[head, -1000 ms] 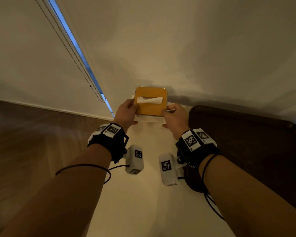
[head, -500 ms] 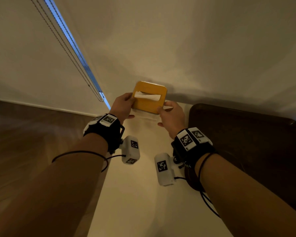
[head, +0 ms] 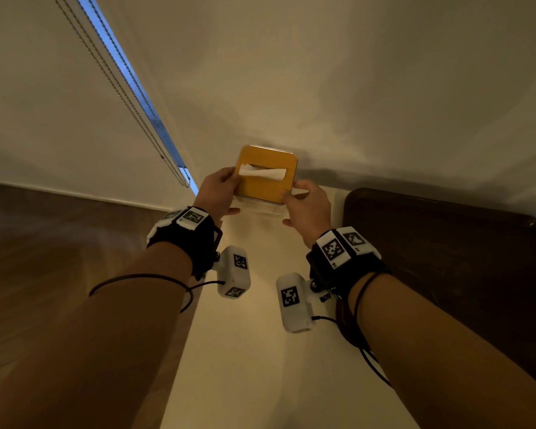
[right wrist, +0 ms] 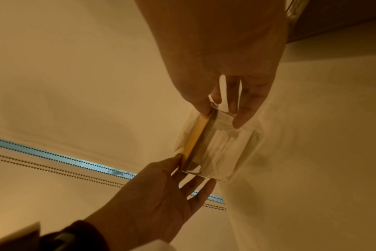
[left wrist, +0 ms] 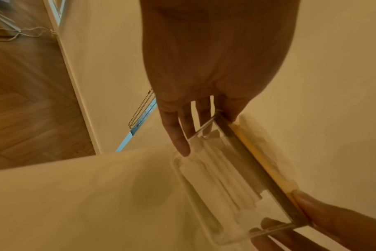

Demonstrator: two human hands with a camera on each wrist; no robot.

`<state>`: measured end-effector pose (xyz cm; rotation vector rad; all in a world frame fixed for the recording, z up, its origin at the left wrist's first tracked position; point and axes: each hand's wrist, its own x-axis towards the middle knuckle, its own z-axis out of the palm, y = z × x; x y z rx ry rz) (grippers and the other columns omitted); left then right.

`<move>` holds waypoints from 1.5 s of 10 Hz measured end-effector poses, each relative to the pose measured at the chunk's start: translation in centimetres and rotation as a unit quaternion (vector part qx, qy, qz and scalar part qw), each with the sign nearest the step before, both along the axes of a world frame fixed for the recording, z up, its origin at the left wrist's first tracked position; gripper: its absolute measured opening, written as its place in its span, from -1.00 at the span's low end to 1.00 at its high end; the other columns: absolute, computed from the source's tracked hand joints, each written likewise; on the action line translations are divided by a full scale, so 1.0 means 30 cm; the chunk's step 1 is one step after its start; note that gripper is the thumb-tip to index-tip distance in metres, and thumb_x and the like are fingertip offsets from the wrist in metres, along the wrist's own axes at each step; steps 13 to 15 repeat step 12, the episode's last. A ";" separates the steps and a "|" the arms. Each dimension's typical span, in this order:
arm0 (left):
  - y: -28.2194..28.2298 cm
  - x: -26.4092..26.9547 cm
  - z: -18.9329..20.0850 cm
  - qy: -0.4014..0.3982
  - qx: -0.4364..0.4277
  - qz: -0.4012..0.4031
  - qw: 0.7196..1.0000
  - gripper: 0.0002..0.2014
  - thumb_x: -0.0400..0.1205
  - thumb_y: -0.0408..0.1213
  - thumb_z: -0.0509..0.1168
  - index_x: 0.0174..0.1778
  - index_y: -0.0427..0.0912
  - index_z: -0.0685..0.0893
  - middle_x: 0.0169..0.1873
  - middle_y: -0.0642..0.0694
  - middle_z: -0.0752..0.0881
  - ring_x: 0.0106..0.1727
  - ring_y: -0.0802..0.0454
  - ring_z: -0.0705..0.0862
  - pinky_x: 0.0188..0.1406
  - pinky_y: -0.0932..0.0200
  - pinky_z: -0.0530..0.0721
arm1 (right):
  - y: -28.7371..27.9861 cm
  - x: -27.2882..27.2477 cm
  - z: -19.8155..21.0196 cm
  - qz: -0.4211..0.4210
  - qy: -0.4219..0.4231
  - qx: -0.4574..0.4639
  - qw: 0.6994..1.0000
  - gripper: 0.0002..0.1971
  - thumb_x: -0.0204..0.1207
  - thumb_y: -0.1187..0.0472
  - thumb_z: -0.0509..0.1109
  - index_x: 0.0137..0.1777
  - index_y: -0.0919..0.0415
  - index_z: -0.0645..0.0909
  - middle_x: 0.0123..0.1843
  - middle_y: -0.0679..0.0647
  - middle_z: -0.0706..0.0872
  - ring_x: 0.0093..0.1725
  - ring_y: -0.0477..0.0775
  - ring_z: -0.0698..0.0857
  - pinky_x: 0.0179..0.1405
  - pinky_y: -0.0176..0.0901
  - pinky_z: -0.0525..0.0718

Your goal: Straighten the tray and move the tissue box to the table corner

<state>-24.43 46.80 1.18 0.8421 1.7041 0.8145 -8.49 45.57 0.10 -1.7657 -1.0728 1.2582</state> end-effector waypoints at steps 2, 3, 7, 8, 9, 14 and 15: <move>-0.001 -0.001 -0.002 -0.007 0.003 0.004 1.000 -0.59 0.72 -0.12 0.11 0.48 -0.07 0.53 0.40 -0.18 0.58 0.39 -0.18 0.57 0.06 -0.17 0.75 | -0.002 0.003 -0.006 0.009 -0.004 0.006 1.000 -0.58 0.56 0.16 0.40 0.41 0.19 0.56 -0.19 -0.07 0.59 -0.31 -0.09 0.64 -0.23 0.00 0.84; -0.003 0.000 -0.005 -0.007 0.002 0.004 1.000 -0.60 0.72 -0.12 0.11 0.47 -0.07 0.54 0.38 -0.17 0.59 0.39 -0.18 0.57 0.02 -0.15 0.76 | -0.004 0.007 -0.011 0.008 -0.003 0.008 1.000 -0.59 0.56 0.17 0.39 0.40 0.19 0.56 -0.21 -0.09 0.59 -0.32 -0.09 0.64 -0.30 -0.07 0.82; -0.012 0.006 -0.012 -0.004 0.003 0.002 1.000 -0.60 0.73 -0.15 0.09 0.50 -0.08 0.50 0.34 -0.14 0.57 0.41 -0.18 0.55 0.01 -0.13 0.75 | -0.002 0.023 -0.015 0.019 -0.010 0.012 1.000 -0.61 0.55 0.15 0.40 0.38 0.17 0.58 -0.14 -0.03 0.62 -0.27 -0.10 0.63 -0.38 -0.18 0.76; -0.013 0.006 -0.013 -0.002 0.005 0.004 1.000 -0.60 0.72 -0.16 0.09 0.49 -0.08 0.51 0.39 -0.16 0.57 0.41 -0.18 0.56 0.02 -0.14 0.76 | -0.001 0.024 -0.014 0.023 -0.011 0.011 1.000 -0.60 0.56 0.14 0.40 0.39 0.17 0.58 -0.09 0.01 0.64 -0.26 -0.10 0.64 -0.35 -0.16 0.77; -0.009 0.003 -0.017 -0.005 0.007 0.008 1.000 -0.60 0.72 -0.16 0.09 0.49 -0.08 0.51 0.34 -0.13 0.58 0.41 -0.17 0.56 -0.05 -0.10 0.76 | -0.002 0.024 -0.012 0.023 -0.010 0.013 1.000 -0.60 0.56 0.14 0.40 0.39 0.17 0.58 -0.16 -0.07 0.60 -0.27 -0.10 0.64 -0.29 -0.10 0.80; -0.017 -0.010 -0.035 -0.012 0.028 0.054 0.998 -0.54 0.70 -0.14 0.13 0.55 -0.08 0.44 0.33 -0.10 0.56 0.34 -0.10 0.57 0.01 -0.11 0.75 | 0.004 0.043 -0.020 0.010 -0.010 -0.002 1.000 -0.52 0.50 0.02 0.44 0.40 0.12 0.56 -0.14 -0.11 0.60 0.02 0.07 0.71 0.09 0.17 0.78; -0.017 -0.010 -0.035 -0.012 0.028 0.054 0.998 -0.54 0.70 -0.14 0.13 0.55 -0.08 0.44 0.33 -0.10 0.56 0.34 -0.10 0.57 0.01 -0.11 0.75 | 0.004 0.043 -0.020 0.010 -0.010 -0.002 1.000 -0.52 0.50 0.02 0.44 0.40 0.12 0.56 -0.14 -0.11 0.60 0.02 0.07 0.71 0.09 0.17 0.78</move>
